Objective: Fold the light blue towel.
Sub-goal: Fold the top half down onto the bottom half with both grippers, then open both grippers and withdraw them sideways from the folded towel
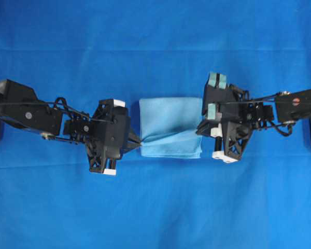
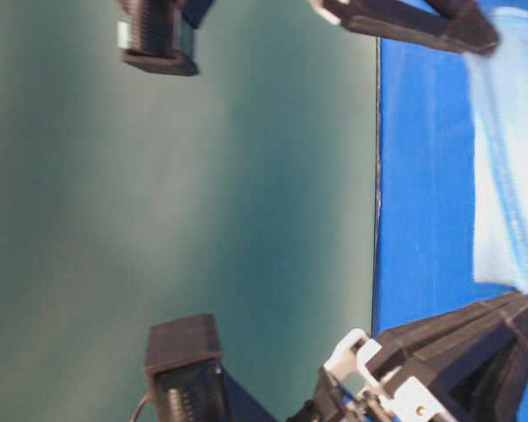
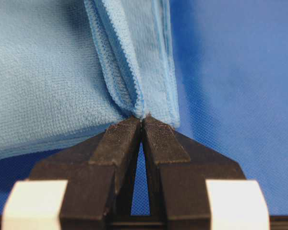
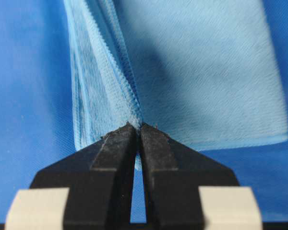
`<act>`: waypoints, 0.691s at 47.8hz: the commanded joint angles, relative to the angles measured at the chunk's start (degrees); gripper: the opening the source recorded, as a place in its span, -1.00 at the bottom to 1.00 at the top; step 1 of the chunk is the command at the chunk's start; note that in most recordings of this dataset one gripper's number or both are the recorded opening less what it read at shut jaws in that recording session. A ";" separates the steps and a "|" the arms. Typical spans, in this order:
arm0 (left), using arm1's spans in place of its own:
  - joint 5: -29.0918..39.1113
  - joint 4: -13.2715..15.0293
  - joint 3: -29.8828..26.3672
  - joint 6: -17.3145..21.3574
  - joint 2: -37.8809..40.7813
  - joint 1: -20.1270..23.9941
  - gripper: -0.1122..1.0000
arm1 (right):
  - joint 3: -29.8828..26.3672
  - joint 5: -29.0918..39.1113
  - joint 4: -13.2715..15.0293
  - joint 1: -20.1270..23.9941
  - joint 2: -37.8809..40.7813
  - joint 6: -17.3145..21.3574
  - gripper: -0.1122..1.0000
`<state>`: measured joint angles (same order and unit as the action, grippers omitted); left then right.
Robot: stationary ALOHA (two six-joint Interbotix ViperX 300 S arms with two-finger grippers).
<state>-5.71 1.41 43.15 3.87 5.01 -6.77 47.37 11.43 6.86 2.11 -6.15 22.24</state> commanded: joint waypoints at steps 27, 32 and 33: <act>-7.03 0.09 -1.23 0.09 3.16 -0.09 0.08 | -0.53 -5.71 -0.18 0.26 3.78 0.79 -0.72; -6.94 0.09 -1.32 0.09 2.99 -0.09 0.09 | -0.70 -6.24 -0.26 0.70 3.78 0.88 -0.55; -6.94 0.09 -1.32 0.18 2.90 -0.09 0.07 | -0.79 -6.24 -0.18 0.79 3.78 0.88 -0.41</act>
<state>-12.22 1.41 42.80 3.96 8.96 -6.94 47.46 5.89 6.77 2.46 -1.76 23.03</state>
